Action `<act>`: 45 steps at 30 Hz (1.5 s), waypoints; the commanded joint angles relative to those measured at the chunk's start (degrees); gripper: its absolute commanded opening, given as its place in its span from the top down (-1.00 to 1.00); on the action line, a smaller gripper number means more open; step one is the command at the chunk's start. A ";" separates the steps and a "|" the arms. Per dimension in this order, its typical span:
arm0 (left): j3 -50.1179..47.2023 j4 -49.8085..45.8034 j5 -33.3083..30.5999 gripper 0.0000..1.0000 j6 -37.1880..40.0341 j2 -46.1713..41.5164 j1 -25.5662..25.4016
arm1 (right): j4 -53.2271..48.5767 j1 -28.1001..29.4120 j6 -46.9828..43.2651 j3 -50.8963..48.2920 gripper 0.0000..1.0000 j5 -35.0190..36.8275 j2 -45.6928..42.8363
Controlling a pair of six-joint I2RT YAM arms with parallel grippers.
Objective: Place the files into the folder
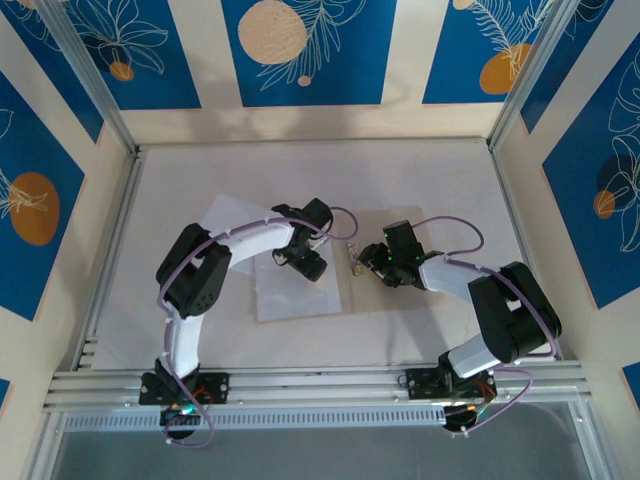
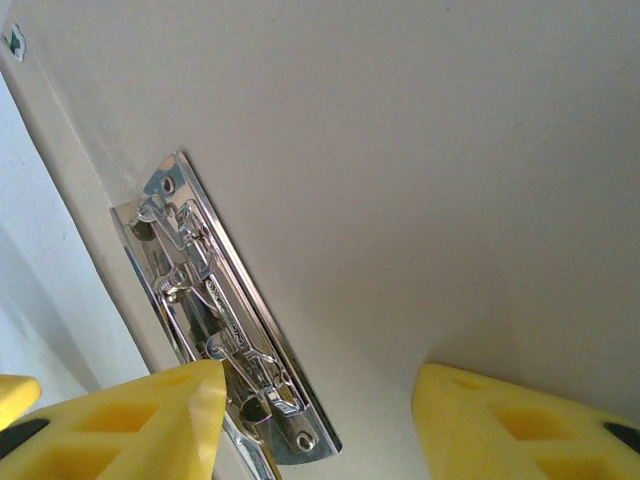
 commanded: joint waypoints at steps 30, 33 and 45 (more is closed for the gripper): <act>-3.15 -4.39 -1.25 -0.65 5.72 0.34 -8.79 | -5.91 0.16 1.04 -0.07 -0.10 2.55 2.95; -2.81 -4.57 -0.01 -0.65 6.58 -0.91 -9.03 | -5.90 0.09 1.04 -0.07 -0.10 2.62 2.95; -0.63 -0.13 -1.17 -0.85 -1.40 -4.43 -9.05 | -6.05 0.27 1.03 0.10 -0.10 2.55 3.19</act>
